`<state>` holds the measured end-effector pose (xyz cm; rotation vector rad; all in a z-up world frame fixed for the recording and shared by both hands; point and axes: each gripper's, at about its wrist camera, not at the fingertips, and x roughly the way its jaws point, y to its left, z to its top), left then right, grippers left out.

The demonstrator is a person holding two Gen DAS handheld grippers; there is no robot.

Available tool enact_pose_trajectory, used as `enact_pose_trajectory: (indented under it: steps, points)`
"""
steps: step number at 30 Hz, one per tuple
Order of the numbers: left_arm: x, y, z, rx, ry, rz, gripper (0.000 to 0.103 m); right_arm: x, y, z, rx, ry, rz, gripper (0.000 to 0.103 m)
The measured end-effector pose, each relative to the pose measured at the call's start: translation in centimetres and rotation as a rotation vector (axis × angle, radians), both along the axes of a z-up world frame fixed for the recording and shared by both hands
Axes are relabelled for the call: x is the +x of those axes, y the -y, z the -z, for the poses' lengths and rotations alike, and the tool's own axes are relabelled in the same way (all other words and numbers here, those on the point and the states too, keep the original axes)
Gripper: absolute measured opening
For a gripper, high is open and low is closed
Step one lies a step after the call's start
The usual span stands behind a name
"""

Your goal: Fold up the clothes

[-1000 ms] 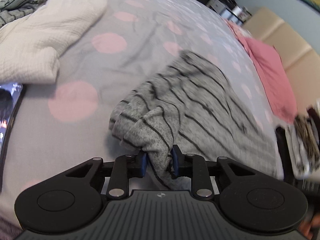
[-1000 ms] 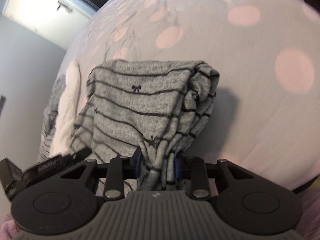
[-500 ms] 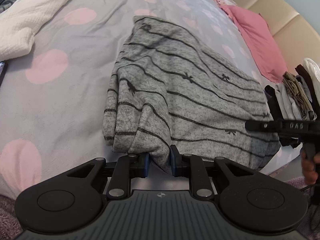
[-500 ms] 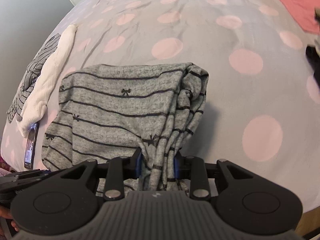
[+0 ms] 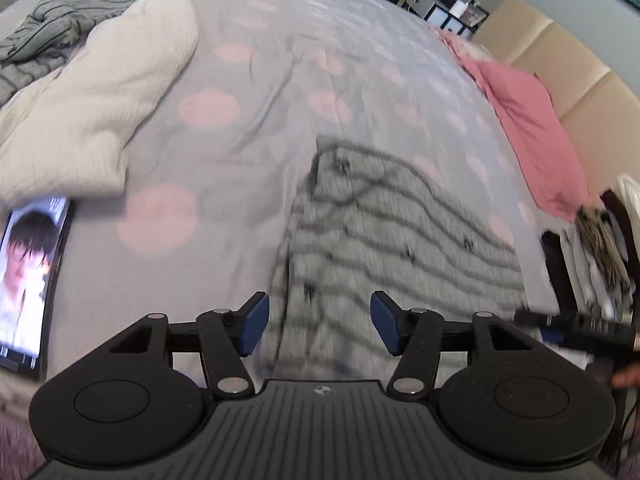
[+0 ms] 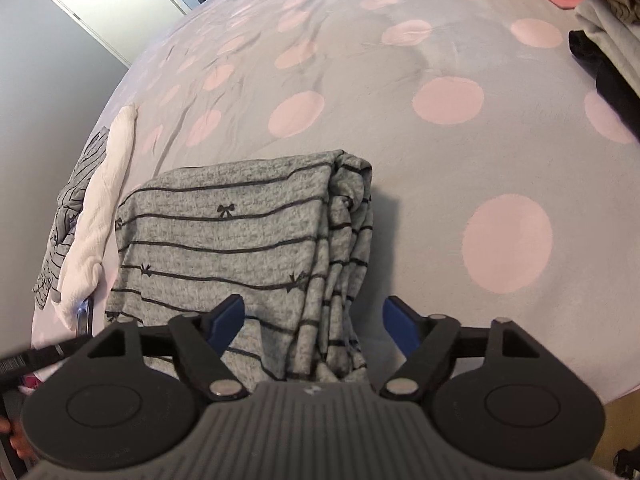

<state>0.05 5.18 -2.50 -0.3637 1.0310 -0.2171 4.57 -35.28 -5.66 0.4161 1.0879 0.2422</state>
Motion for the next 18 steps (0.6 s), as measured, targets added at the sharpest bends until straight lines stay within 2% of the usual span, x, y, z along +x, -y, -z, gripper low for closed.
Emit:
enact_pose_trajectory:
  steps: [8,13,18]
  points:
    - [3.8,0.7,4.4,-0.018,-0.032,0.037,0.061,1.2,-0.8,2.1,0.028,-0.038,0.001,0.087]
    - [5.0,0.4,6.7,-0.088,-0.069,0.052,0.073,2.3,-1.3,3.4,0.027,-0.061,-0.007,0.088]
    - [6.1,0.5,7.9,-0.155,-0.055,0.080,0.073,3.7,-2.5,4.6,0.000,-0.057,-0.052,0.087]
